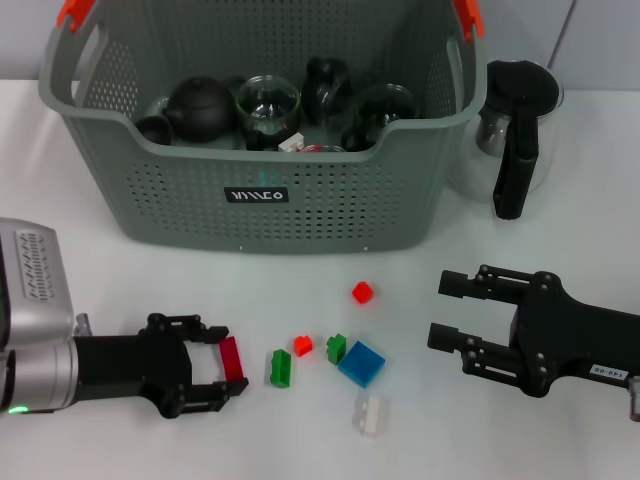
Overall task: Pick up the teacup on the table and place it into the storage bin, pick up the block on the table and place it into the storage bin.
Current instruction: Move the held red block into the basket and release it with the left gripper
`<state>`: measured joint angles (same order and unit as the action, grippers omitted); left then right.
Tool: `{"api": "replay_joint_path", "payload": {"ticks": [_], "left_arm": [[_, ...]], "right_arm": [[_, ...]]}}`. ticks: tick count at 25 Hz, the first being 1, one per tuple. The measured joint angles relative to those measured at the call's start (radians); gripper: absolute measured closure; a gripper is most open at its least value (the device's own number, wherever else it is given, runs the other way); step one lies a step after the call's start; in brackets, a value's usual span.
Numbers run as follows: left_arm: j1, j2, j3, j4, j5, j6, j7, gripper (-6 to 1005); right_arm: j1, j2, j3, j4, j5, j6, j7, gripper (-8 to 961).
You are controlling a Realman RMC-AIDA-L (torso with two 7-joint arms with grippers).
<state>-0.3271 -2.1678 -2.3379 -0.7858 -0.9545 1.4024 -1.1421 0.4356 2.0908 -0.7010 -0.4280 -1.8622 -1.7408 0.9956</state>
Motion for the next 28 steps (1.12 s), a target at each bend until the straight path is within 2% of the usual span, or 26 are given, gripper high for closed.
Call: {"api": "replay_joint_path", "payload": {"ticks": [4,7,8,11,14,18,21,26,28], "left_arm": [[0.012,-0.001,-0.027,-0.052,-0.021,0.07,-0.023,336],[0.011,0.004,-0.107,-0.118,-0.05,0.236,-0.05,336],[0.005,0.008,-0.156,-0.147,-0.066,0.327,-0.056,336],[-0.019,0.028,-0.293,-0.221,-0.133,0.555,-0.107,335],[-0.041,0.06,-0.339,-0.302,-0.283,0.658,-0.294,335],[-0.107,0.086,-0.346,-0.391,-0.417,0.611,-0.561,335],[-0.184,0.102,-0.325,-0.424,-0.42,0.472,-0.711,336],[-0.301,0.139,-0.169,-0.347,-0.308,0.185,-0.758,314],[-0.337,0.141,-0.099,-0.3,-0.258,0.071,-0.763,303]], "right_arm": [[0.0,0.0,0.0,0.0,0.0,-0.001,0.001,328],[0.0,0.0,0.0,0.0,0.0,-0.002,0.001,329],[0.0,0.0,0.0,0.0,0.0,-0.002,0.001,329],[0.0,0.0,0.0,0.0,0.0,-0.002,0.001,329],[0.001,0.0,0.0,-0.001,0.0,-0.002,0.002,328],[0.001,0.0,0.0,-0.001,0.0,-0.002,0.002,329],[0.0,0.001,0.0,0.0,0.0,-0.003,0.002,328],[0.001,0.001,0.0,0.0,0.0,-0.004,0.002,328],[0.003,0.002,0.0,0.0,0.0,-0.004,0.002,328]]}}
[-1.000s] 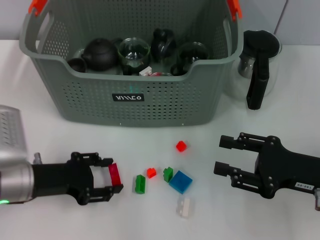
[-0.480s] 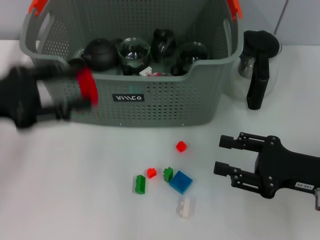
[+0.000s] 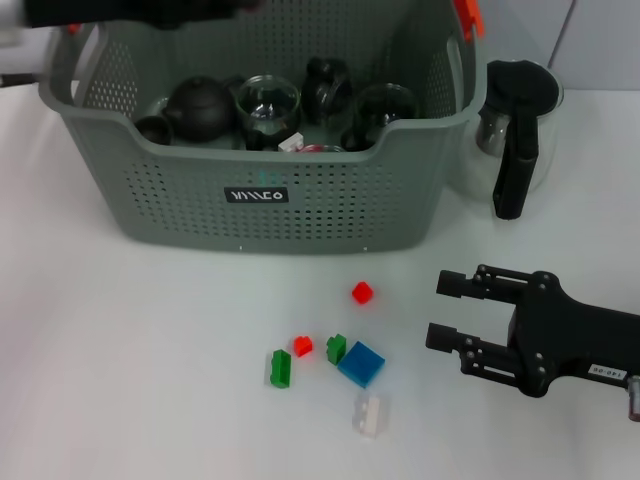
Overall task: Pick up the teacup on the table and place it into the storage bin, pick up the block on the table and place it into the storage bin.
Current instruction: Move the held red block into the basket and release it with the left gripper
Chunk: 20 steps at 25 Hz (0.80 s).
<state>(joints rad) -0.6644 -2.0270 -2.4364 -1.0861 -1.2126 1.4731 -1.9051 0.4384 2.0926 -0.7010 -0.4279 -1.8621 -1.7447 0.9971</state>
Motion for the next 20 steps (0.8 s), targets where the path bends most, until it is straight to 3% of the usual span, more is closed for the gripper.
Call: {"api": "replay_joint_path", "payload": {"ticks": [8,13,18,20], "left_arm": [[-0.114,-0.037,0.236,0.19,0.23,-0.408,-0.095,259],[-0.166,-0.058,0.311,0.256,0.425,-0.532,-0.235,231],[-0.149,-0.09,0.307,0.184,0.469,-0.532,-0.262,204],[-0.061,-0.121,0.293,-0.001,0.415,-0.439,-0.261,193]], "right_arm": [[0.009,0.003,0.0,0.0,0.0,-0.001,0.0,328],[0.008,0.003,0.0,0.0,0.0,-0.001,0.0,329],[0.005,0.001,0.0,0.0,0.0,-0.001,0.0,329],[0.006,0.001,0.0,0.0,0.0,-0.001,0.0,329]]}}
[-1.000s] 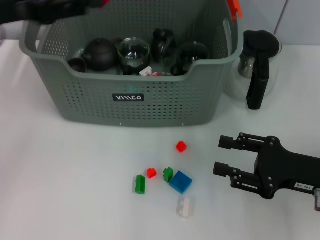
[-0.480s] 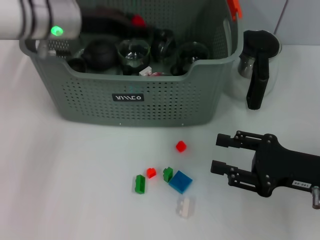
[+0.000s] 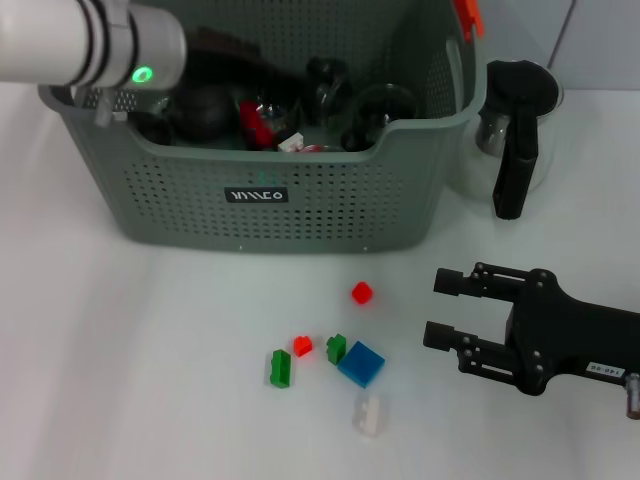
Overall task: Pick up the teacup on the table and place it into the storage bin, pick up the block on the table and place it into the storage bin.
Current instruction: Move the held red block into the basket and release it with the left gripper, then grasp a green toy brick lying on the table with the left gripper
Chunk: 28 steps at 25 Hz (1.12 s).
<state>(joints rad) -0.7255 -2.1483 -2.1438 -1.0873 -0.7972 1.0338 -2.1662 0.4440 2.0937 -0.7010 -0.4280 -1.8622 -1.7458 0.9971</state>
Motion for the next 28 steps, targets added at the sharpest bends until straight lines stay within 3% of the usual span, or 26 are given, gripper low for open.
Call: {"api": "replay_joint_path", "payload": {"ticks": [5,9,12,14,19,22,28], "left_arm": [[0.166,-0.013,-0.025,-0.234,-0.182,0.161,0.022,171],[0.294,-0.017,-0.139,-0.301,-0.393,0.328,0.144,161],[0.364,-0.013,-0.254,-0.239,-0.537,0.489,0.302,165],[0.404,0.003,-0.334,-0.144,-0.578,0.615,0.471,168],[0.46,0.058,-0.36,0.116,-0.496,0.778,0.888,169],[0.463,0.055,-0.358,0.227,-0.39,0.769,1.044,174],[0.391,0.028,-0.357,0.322,-0.217,0.647,1.064,184]], "right_arm": [[0.003,0.0,0.0,0.0,0.0,0.0,0.0,328],[0.005,0.0,0.0,0.0,0.0,0.002,0.0,328],[0.005,0.0,0.0,-0.002,0.0,0.005,0.0,329],[0.005,0.0,0.0,-0.005,0.0,0.003,0.0,329],[0.005,-0.002,0.0,-0.003,0.0,0.004,0.0,328],[0.005,-0.002,0.0,-0.002,0.0,0.005,0.0,328],[0.005,-0.001,0.0,0.0,0.0,0.006,0.0,329]]}}
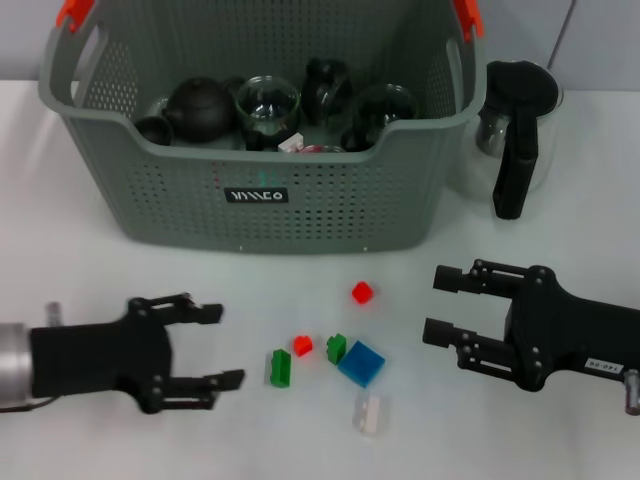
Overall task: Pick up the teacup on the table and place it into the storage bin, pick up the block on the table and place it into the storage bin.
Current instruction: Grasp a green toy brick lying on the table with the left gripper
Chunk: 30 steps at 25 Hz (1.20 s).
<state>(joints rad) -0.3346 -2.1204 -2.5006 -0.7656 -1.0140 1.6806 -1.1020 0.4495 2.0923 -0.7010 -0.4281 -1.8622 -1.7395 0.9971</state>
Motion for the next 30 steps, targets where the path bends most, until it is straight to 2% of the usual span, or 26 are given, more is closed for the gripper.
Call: {"api": "replay_joint_path", "payload": {"ticks": [4,8,15,30], "left_arm": [[-0.073,-0.004,0.018,0.074,0.075,-0.073,-0.001,189],[-0.116,-0.011,0.09,0.111,0.104,-0.153,0.001,206],[-0.135,-0.04,0.178,0.114,0.11,-0.262,0.005,243],[-0.135,-0.043,0.194,0.112,0.112,-0.261,0.002,290]], "right_arm": [[-0.001,0.0,0.0,0.0,0.0,0.002,0.0,329],[-0.005,0.002,0.0,0.0,0.0,0.002,0.0,329],[-0.007,0.002,0.0,0.0,0.0,0.003,0.0,328],[-0.011,0.001,0.0,0.002,0.0,0.001,0.0,329]]}}
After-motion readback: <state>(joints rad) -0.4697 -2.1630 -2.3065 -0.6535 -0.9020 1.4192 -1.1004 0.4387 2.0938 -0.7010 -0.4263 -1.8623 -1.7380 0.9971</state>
